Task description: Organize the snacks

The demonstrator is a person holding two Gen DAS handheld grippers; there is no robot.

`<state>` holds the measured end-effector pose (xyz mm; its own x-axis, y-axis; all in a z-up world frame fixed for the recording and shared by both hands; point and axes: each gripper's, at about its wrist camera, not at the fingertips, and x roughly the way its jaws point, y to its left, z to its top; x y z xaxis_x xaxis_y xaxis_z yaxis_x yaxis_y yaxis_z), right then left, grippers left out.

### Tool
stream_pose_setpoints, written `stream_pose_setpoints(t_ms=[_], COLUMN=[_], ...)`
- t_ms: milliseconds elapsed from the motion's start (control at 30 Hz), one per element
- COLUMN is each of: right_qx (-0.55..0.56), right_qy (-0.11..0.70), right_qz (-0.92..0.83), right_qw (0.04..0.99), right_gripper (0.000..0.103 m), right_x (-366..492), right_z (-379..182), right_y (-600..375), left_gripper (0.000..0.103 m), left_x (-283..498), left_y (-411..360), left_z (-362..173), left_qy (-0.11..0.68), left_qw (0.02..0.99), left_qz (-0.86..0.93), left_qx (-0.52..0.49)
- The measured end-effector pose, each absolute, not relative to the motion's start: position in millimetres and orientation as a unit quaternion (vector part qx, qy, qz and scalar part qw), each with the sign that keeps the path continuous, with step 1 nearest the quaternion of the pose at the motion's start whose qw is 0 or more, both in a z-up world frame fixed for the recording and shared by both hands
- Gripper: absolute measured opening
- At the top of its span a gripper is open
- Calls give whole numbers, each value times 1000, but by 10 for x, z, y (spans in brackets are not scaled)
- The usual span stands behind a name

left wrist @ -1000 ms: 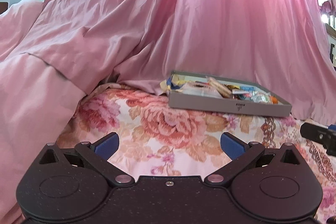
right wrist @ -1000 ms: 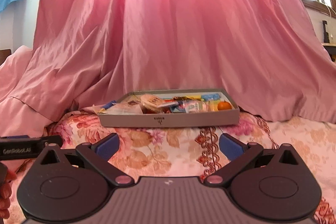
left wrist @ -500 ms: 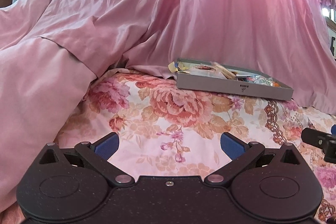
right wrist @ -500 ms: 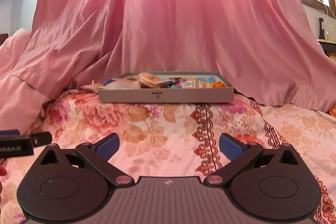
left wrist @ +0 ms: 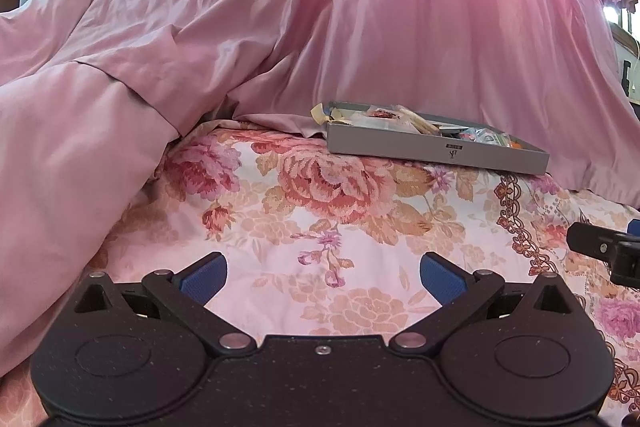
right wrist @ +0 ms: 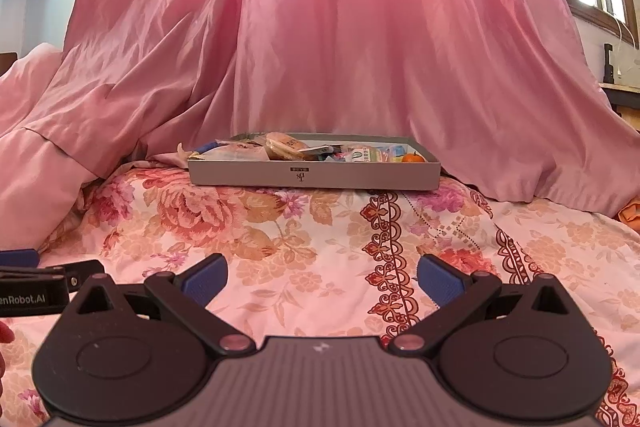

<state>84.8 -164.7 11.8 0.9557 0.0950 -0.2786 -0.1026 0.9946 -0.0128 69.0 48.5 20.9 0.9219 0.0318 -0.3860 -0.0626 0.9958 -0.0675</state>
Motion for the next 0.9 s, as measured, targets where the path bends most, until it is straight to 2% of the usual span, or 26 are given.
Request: stream_pose_setpoints(t_ms=[900], right_qx=[-10], right_qy=[154], right_qz=[48], right_qw=[987], right_gripper=[103], right_x=[831], right_z=[71], right_y=[-1666], left_gripper=[102], left_x=[665], left_y=[481], left_z=[224], left_qy=[191], left_qw=[981], left_qz=[24], left_qx=[-38])
